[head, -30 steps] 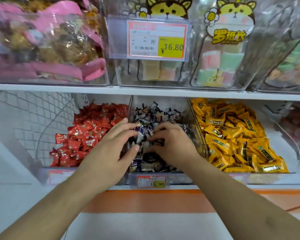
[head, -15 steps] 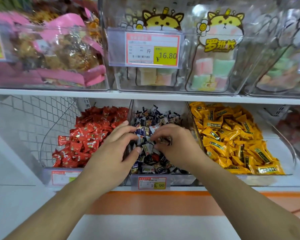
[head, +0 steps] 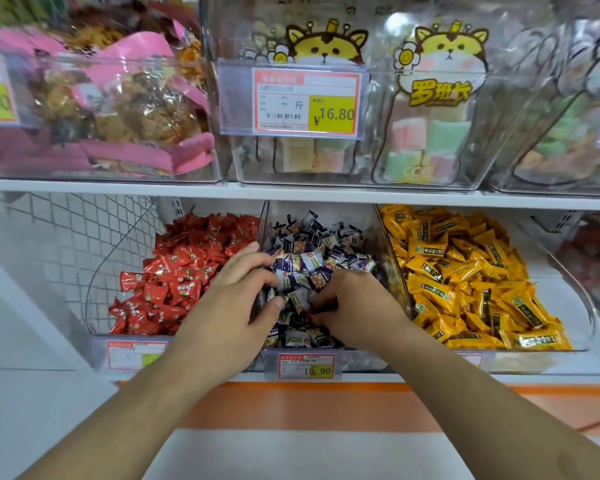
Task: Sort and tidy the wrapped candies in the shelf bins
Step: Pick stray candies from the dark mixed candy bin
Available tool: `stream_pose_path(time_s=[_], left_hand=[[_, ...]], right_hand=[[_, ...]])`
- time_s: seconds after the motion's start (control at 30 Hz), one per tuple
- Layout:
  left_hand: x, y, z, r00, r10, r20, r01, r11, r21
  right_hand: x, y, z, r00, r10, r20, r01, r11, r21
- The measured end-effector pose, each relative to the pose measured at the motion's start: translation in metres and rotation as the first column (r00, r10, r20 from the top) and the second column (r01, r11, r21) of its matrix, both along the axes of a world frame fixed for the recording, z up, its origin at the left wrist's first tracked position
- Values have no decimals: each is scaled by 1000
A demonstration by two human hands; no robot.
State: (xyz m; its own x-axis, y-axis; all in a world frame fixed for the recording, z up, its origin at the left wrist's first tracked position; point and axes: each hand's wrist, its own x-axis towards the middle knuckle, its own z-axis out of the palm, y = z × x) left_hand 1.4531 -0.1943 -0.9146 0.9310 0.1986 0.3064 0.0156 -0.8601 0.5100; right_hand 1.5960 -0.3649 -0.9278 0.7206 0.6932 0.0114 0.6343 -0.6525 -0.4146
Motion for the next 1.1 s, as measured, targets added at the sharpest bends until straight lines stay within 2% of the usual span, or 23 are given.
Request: stream_pose_path(time_s=[0.13,0.27,0.5,0.57,0.73,0.8,0.93,1.1], left_hand=[[0,0,0,1000,0,4,0,1000,2],[0,0,0,1000,7,-1,-7,1000,5],[-2,-1,5,1000,17,20,-17,1000,-24],[-4,-2,12,999,1,47,-1,1000,-2],[-12,-6,33,998,-50,41,51,998,-26],[-17,-7,38,999,-37,39,39,998,-45],[-25,3,43,995,76,67,-69,993,-92],[-28,38,37,925,359,122,-348,932,-102]], right_hand=[[1,0,-2,1000,-7,17,7,1000,-11],[0,-3,1,999,4,-36,-3,1000,20],[-7,-11,28,996,-31,-86,43,988,149],[-13,-15,43,984,-35,-174,72,975,209],[-32,-15,66,900,105,-423,52,937,345],[-36,-13,70,863,111,-494,108,913,393],[-43,-9,74,786,132,-604,209,863,461],[-33,-11,60,844,-8,-537,316,816,484]])
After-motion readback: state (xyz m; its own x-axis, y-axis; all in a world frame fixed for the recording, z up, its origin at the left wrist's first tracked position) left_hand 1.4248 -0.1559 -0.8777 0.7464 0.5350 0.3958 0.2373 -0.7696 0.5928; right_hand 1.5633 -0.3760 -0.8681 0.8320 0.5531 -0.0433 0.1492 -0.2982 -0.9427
